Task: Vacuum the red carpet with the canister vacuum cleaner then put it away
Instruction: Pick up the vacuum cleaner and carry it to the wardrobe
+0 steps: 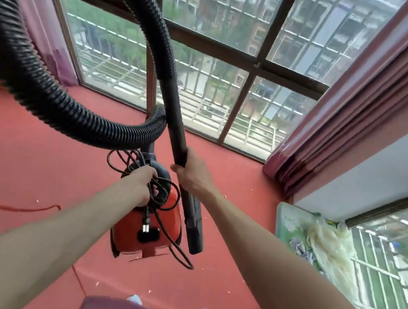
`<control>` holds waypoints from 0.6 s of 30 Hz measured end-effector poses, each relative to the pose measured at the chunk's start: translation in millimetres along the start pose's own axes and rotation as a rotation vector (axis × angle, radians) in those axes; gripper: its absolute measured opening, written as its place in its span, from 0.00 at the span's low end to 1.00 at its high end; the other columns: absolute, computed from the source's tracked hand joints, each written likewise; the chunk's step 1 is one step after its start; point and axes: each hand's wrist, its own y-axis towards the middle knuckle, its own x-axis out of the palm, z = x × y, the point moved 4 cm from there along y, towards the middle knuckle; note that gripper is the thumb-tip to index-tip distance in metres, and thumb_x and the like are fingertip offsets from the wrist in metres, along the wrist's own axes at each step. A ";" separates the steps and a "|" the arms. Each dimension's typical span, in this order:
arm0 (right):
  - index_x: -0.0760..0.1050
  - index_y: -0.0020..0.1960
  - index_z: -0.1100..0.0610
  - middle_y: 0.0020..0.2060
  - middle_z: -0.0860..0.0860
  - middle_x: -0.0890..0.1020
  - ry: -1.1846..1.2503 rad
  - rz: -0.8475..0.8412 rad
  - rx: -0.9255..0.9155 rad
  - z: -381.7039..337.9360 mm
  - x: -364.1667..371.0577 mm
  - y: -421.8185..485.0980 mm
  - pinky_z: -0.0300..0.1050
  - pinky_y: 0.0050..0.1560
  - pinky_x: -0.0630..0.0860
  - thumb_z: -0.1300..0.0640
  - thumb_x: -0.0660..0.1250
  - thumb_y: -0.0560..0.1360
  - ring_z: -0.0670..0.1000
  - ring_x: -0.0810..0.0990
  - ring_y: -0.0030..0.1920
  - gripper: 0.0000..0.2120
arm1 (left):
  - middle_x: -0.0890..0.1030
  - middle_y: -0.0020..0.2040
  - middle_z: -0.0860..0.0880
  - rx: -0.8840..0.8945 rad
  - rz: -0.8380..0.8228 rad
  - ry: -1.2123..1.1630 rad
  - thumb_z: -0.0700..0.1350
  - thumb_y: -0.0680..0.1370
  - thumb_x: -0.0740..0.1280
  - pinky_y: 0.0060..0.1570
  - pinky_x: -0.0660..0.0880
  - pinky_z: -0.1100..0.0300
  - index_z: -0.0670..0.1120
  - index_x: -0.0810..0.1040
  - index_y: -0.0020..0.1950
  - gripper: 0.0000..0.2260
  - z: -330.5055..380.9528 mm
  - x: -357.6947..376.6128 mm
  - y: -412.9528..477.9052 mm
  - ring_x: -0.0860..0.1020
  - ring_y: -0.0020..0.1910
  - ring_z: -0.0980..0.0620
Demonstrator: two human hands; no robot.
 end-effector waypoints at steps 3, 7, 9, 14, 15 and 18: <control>0.70 0.65 0.54 0.57 0.57 0.81 -0.012 -0.014 -0.050 -30.0 5.5 22.4 0.51 0.54 0.75 0.52 0.70 0.75 0.59 0.79 0.57 0.21 | 0.71 0.35 0.48 0.027 0.008 -0.033 0.36 0.79 0.59 0.31 0.64 0.61 0.45 0.71 0.38 0.10 33.3 -18.7 1.6 0.68 0.32 0.52; 0.71 0.64 0.53 0.56 0.55 0.81 0.006 -0.049 -0.133 -65.5 18.9 53.7 0.47 0.51 0.74 0.53 0.70 0.74 0.58 0.79 0.56 0.20 | 0.72 0.37 0.46 0.073 0.044 -0.014 0.37 0.78 0.59 0.31 0.66 0.61 0.43 0.71 0.39 0.09 70.7 -42.6 14.3 0.68 0.32 0.50; 0.71 0.64 0.53 0.55 0.55 0.81 0.023 -0.054 -0.169 -81.3 27.0 72.1 0.49 0.53 0.75 0.54 0.70 0.74 0.59 0.79 0.56 0.19 | 0.71 0.35 0.46 0.083 0.078 -0.009 0.37 0.78 0.60 0.31 0.66 0.61 0.43 0.71 0.39 0.08 87.6 -51.4 20.8 0.68 0.31 0.50; 0.69 0.65 0.55 0.57 0.58 0.81 0.009 -0.127 -0.266 -112.4 52.5 122.5 0.54 0.56 0.75 0.54 0.70 0.75 0.61 0.78 0.57 0.21 | 0.72 0.35 0.47 0.032 0.168 -0.077 0.37 0.77 0.61 0.29 0.67 0.60 0.43 0.73 0.42 0.05 120.6 -65.8 39.3 0.70 0.31 0.50; 0.69 0.66 0.56 0.57 0.58 0.81 -0.005 -0.151 -0.295 -118.3 57.0 134.8 0.53 0.55 0.75 0.54 0.70 0.75 0.61 0.79 0.57 0.22 | 0.73 0.36 0.47 0.014 0.193 -0.105 0.37 0.78 0.62 0.28 0.67 0.60 0.43 0.74 0.43 0.05 127.8 -67.2 45.4 0.70 0.31 0.50; 0.68 0.65 0.56 0.55 0.58 0.81 -0.057 -0.206 -0.375 -132.9 65.9 172.2 0.49 0.49 0.73 0.53 0.70 0.75 0.61 0.79 0.55 0.22 | 0.74 0.34 0.48 -0.025 0.252 -0.192 0.40 0.78 0.63 0.27 0.67 0.60 0.44 0.73 0.39 0.08 149.0 -68.4 57.0 0.71 0.30 0.50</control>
